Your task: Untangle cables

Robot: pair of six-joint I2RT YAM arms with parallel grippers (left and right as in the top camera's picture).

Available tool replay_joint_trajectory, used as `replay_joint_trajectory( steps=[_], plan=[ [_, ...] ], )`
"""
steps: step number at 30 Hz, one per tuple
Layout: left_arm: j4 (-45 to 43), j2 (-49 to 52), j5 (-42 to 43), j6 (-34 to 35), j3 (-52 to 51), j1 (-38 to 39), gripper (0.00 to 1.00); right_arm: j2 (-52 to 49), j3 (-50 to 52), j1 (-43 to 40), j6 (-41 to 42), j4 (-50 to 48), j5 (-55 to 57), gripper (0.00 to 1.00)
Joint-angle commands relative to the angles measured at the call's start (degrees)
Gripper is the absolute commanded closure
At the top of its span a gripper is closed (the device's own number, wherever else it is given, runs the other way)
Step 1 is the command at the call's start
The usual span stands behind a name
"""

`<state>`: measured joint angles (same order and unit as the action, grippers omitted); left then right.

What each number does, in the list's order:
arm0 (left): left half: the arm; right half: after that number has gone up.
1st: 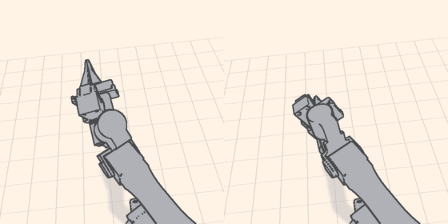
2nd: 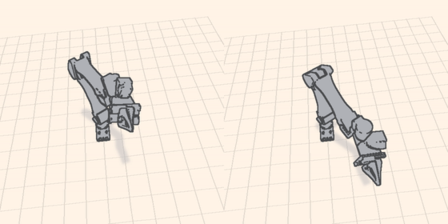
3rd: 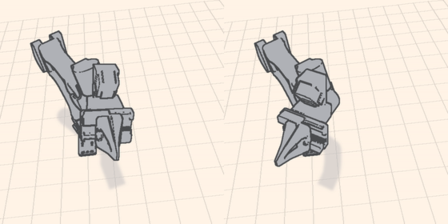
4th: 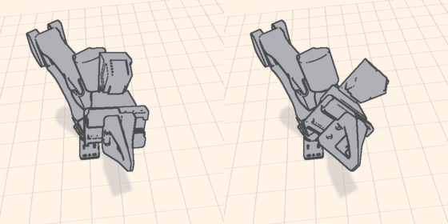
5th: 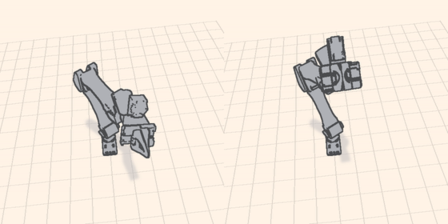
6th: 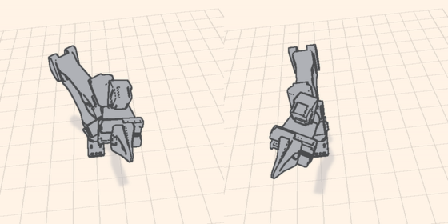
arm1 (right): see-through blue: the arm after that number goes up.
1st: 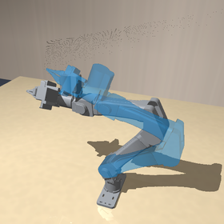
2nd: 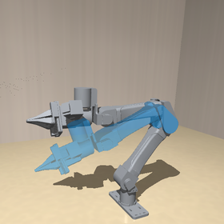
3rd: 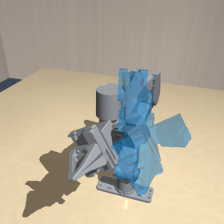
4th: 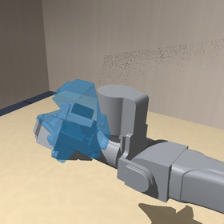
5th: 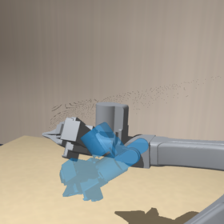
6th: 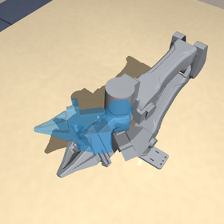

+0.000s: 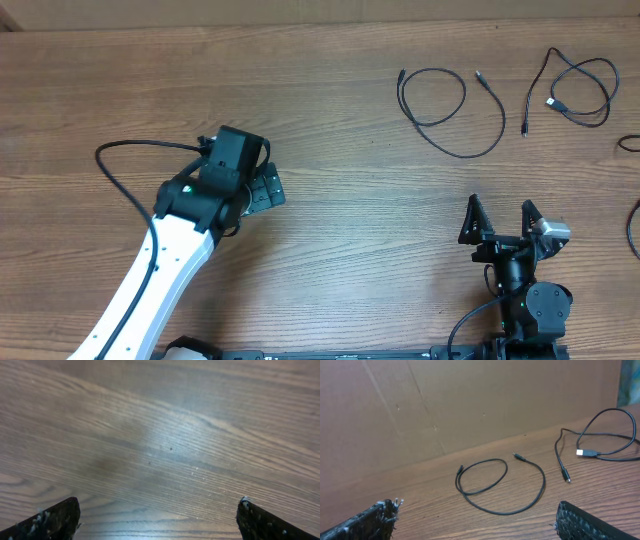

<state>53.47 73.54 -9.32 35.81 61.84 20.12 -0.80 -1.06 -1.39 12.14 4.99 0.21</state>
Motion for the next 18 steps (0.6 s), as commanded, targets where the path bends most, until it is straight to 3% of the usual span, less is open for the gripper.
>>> replay_joint_trajectory(
  steps=[1,12,18],
  plan=[
    [0.0,-7.1,-3.2,-4.7,0.5,-0.2,0.01,0.6,0.6,0.2,-0.2,-0.2,-0.3,0.0],
    [6.8,-26.3,-7.6,-6.0,0.5,-0.2,0.0,0.6,0.6,0.2,-0.2,-0.2,-0.3,0.0],
    [6.8,-27.5,-7.1,-6.0,0.5,-0.2,0.0,0.6,0.6,0.2,-0.2,-0.2,-0.3,0.0]
  ],
)
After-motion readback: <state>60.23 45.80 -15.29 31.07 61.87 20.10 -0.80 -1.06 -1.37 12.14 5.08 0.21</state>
